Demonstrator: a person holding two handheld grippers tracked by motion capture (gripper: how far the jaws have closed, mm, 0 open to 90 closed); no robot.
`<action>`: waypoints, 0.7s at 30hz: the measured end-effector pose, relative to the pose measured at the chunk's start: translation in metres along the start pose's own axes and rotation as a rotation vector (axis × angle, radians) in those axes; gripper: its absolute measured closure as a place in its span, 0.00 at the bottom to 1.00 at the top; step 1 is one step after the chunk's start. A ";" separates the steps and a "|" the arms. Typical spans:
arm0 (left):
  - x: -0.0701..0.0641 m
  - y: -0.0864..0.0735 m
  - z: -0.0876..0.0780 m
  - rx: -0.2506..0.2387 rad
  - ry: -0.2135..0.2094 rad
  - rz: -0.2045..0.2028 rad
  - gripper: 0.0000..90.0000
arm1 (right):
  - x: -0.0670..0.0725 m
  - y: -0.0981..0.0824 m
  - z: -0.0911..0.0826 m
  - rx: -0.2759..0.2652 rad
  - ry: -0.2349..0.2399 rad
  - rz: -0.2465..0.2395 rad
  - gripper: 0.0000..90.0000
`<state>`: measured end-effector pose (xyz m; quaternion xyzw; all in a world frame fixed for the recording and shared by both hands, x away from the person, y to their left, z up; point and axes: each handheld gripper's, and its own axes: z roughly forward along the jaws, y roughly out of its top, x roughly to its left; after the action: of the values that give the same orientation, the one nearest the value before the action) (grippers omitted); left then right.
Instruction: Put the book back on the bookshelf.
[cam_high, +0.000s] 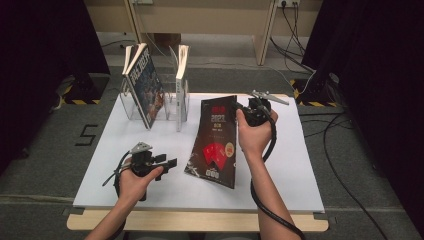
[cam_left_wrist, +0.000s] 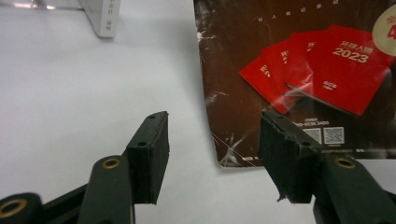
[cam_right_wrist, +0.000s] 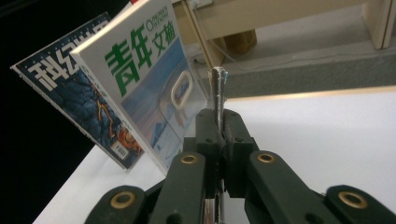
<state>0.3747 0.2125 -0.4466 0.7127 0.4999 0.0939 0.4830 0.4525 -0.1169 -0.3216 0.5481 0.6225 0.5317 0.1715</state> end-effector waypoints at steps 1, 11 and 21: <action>-0.001 0.002 0.000 -0.004 -0.001 0.002 0.48 | 0.002 0.002 0.000 -0.007 -0.001 -0.003 0.97; -0.009 0.021 -0.002 -0.035 -0.014 0.017 0.48 | 0.017 0.017 0.004 -0.067 -0.022 -0.026 0.97; -0.015 0.032 0.000 -0.048 -0.023 0.027 0.48 | 0.030 0.029 0.014 -0.089 -0.041 -0.050 0.97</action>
<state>0.3873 0.1998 -0.4159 0.7089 0.4820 0.1041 0.5043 0.4681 -0.0890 -0.2906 0.5349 0.6080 0.5432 0.2218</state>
